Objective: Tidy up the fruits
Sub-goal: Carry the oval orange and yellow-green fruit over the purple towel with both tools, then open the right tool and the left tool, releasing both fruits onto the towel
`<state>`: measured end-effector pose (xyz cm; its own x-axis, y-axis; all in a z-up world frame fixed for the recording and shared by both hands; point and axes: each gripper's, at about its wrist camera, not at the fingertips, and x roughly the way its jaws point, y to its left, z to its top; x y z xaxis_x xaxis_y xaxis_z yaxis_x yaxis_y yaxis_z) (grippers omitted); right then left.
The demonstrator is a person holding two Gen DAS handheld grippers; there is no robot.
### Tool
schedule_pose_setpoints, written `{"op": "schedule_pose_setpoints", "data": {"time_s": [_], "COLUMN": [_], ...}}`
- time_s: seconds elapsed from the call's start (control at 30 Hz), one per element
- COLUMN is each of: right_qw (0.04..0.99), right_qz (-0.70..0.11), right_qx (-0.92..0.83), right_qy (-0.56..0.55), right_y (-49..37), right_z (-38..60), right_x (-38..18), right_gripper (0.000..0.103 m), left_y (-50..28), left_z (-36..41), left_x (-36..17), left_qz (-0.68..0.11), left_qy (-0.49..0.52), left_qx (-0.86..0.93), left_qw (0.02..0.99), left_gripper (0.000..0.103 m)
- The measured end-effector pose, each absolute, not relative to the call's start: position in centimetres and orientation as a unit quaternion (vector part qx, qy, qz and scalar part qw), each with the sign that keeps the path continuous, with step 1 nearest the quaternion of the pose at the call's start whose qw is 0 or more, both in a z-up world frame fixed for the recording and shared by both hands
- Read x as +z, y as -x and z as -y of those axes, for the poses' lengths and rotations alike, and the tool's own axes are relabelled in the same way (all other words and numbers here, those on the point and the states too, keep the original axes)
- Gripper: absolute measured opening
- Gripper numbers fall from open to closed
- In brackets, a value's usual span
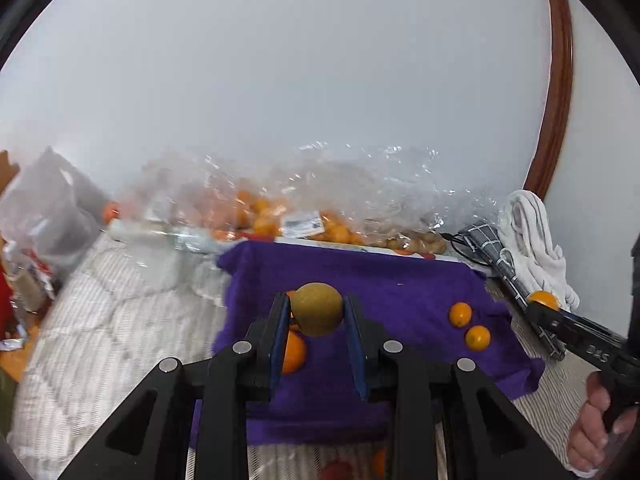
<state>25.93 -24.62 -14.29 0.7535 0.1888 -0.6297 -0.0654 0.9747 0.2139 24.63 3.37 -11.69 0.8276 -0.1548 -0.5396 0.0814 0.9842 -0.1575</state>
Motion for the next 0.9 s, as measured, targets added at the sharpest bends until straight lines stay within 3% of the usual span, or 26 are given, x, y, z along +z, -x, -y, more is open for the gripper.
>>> {"op": "schedule_pose_setpoints", "data": {"time_s": [0.37,0.9], "right_qw": [0.910,0.903], "right_qz": [-0.392,-0.414], "right_qx": [0.101,0.096], "right_qy": [-0.095,-0.057], "right_y": [-26.5,-26.9], "right_z": [25.0,23.5], "right_x": [-19.4,-20.4], "right_gripper": [0.039,0.039], "left_y": [-26.3,-27.2], "left_z": [-1.0,-1.9], "left_x": [-16.9,-18.2], "left_qz": [-0.348,-0.379], "left_qy": [0.055,0.075], "left_qx": [-0.081,-0.068], "left_qw": [0.932,0.920], "left_gripper": [0.026,0.026]}}
